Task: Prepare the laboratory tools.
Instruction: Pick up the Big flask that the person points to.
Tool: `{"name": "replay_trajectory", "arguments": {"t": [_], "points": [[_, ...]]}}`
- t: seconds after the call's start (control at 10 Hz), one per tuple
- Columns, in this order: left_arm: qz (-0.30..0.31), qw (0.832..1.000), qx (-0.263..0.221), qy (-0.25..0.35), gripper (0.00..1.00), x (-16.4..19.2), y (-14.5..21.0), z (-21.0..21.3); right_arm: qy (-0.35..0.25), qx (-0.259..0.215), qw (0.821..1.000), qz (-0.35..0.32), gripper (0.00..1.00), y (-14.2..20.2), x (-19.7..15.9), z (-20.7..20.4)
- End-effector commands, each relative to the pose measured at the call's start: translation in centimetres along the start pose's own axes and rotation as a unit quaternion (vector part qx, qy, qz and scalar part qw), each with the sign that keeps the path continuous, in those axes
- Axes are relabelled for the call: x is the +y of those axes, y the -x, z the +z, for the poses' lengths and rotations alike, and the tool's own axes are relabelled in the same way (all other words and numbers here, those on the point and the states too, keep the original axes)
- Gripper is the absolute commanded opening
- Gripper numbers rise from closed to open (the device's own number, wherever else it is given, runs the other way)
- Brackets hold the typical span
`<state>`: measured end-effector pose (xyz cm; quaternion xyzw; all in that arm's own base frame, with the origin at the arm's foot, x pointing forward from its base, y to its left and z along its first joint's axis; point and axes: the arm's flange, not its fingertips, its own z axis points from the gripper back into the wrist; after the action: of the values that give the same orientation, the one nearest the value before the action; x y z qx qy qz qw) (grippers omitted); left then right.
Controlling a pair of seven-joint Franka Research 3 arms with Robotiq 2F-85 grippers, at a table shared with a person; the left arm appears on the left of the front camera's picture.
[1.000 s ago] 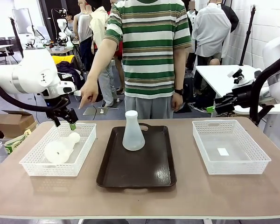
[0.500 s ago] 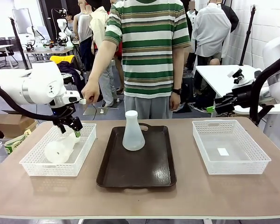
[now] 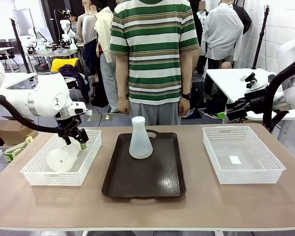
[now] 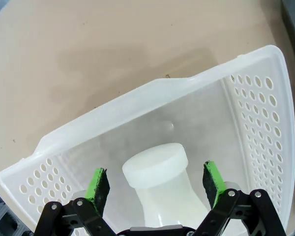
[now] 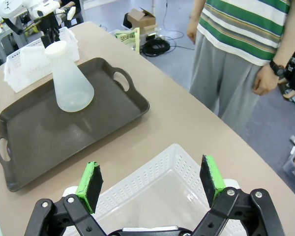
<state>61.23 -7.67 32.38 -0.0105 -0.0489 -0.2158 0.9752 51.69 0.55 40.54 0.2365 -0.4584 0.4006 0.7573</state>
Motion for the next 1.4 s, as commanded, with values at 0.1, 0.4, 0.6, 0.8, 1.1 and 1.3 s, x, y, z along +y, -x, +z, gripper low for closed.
{"name": "replay_trajectory", "arguments": {"t": [0.1,0.4,0.6,0.8,1.1,1.3], "points": [[0.002,1.000,-0.003,-0.014,1.00,0.2,-1.1,-0.1,0.004,0.009,1.000,-0.006,1.00,-0.1,0.0,0.0],[0.003,1.000,0.004,-0.019,0.82,0.0,-1.2,-0.3,0.004,0.009,1.000,-0.006,1.00,-0.1,0.0,0.0],[0.001,1.000,0.006,-0.016,0.51,-0.3,-1.2,-0.3,0.004,0.009,1.000,-0.006,1.00,-0.1,0.0,0.0],[-0.005,1.000,0.008,-0.022,0.21,-0.9,-1.4,0.2,0.004,0.009,1.000,-0.006,1.00,-0.1,0.0,0.0],[0.001,1.000,0.005,-0.025,0.00,-1.1,-1.5,0.5,0.004,0.009,1.000,-0.006,1.00,-0.1,0.0,0.0],[0.017,1.000,0.015,0.007,0.00,-1.1,-0.9,1.4,0.004,0.009,1.000,-0.006,1.00,-0.1,0.0,0.0]]}}
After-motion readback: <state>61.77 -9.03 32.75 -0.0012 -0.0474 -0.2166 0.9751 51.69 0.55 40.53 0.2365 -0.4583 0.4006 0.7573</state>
